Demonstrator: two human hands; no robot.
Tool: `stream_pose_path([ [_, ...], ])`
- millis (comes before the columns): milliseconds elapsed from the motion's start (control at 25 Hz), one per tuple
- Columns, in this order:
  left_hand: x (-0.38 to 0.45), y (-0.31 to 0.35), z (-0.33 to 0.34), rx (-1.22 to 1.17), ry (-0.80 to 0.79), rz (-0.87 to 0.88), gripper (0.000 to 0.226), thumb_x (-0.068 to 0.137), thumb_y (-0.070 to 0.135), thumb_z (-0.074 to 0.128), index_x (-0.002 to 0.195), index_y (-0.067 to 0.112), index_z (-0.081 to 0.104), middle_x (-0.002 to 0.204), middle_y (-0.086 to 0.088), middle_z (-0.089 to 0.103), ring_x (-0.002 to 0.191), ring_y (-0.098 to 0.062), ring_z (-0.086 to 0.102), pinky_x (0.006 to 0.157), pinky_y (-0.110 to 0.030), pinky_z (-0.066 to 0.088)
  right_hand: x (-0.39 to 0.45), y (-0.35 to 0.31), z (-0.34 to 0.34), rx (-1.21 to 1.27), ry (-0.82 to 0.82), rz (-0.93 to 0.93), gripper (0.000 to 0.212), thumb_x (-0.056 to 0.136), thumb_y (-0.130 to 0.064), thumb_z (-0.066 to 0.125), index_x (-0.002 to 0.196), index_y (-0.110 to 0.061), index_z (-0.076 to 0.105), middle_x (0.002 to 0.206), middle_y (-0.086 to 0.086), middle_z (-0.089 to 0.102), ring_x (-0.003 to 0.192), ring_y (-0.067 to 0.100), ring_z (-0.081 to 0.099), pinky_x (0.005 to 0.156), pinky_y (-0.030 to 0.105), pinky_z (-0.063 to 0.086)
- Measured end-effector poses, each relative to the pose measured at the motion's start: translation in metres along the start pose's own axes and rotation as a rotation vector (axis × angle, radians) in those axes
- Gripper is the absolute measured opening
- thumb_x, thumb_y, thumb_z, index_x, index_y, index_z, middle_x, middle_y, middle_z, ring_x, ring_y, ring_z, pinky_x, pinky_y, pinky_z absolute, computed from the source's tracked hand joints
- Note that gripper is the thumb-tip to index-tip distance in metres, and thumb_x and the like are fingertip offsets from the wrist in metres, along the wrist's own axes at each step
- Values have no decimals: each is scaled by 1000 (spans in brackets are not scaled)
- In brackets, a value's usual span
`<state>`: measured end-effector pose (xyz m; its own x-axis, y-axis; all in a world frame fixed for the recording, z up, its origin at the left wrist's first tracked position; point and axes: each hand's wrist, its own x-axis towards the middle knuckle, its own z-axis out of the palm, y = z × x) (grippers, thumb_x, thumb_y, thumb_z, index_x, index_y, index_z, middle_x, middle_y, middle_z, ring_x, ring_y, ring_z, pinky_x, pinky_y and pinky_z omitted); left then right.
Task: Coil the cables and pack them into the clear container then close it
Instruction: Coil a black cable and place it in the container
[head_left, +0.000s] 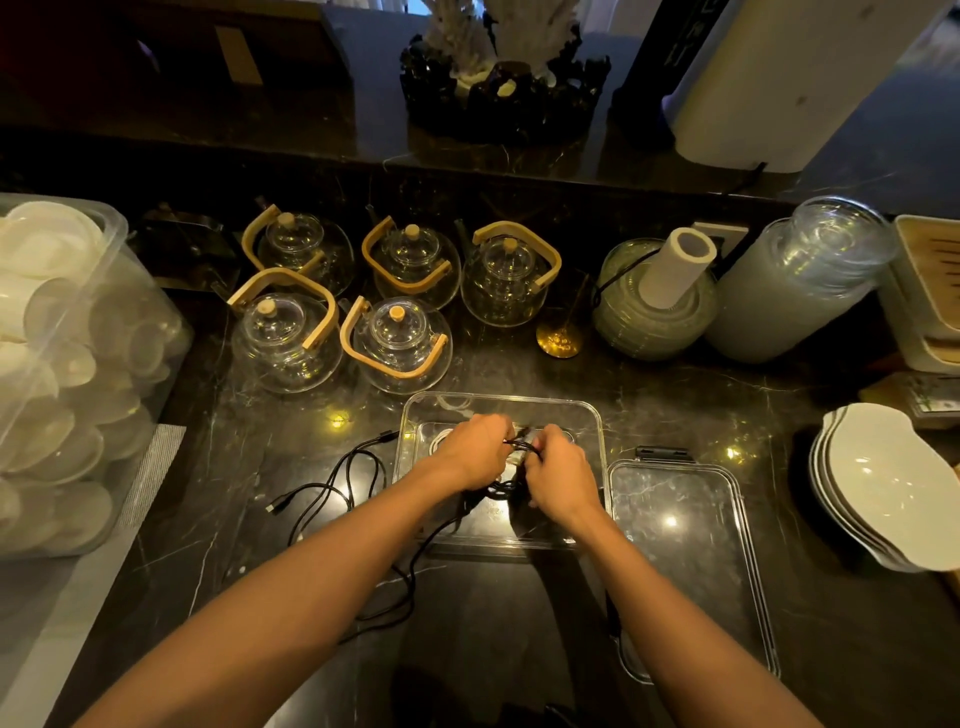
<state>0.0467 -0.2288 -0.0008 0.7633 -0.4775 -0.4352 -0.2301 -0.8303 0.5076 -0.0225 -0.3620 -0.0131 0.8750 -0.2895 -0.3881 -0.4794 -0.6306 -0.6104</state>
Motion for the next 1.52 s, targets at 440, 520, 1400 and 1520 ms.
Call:
stream_pose_path([
  [440,-67,10,-54,-1222,-40,-26,22,108,12,40,99,9,60,75,0,59,70,-9,53,66,-20,48,-42,-35,-60,434,-91,-192,29,96,-41,67,90,-13,72,78,-2,67,68,10,60,54,22,48],
  [520,-74,16,-54,-1490,41,-66,23,108,7,38,96,7,57,70,-1,54,66,-9,53,63,-20,50,-56,-43,-59,691,-255,-128,31,101,-35,61,103,-6,72,87,6,72,66,13,63,49,25,50],
  [1400,-101,21,-63,-2231,166,-293,25,101,14,38,76,12,44,64,4,27,42,-9,30,52,-25,43,-104,-70,-63,1516,-365,40,35,96,-31,63,66,-15,54,94,6,73,75,13,65,54,24,55],
  [1520,-103,31,-61,-2192,139,-276,25,98,18,42,74,12,44,63,4,26,43,-9,27,39,-21,33,-95,-76,-57,1667,-333,170,31,97,-32,62,72,-16,53,85,5,69,58,8,61,44,18,49],
])
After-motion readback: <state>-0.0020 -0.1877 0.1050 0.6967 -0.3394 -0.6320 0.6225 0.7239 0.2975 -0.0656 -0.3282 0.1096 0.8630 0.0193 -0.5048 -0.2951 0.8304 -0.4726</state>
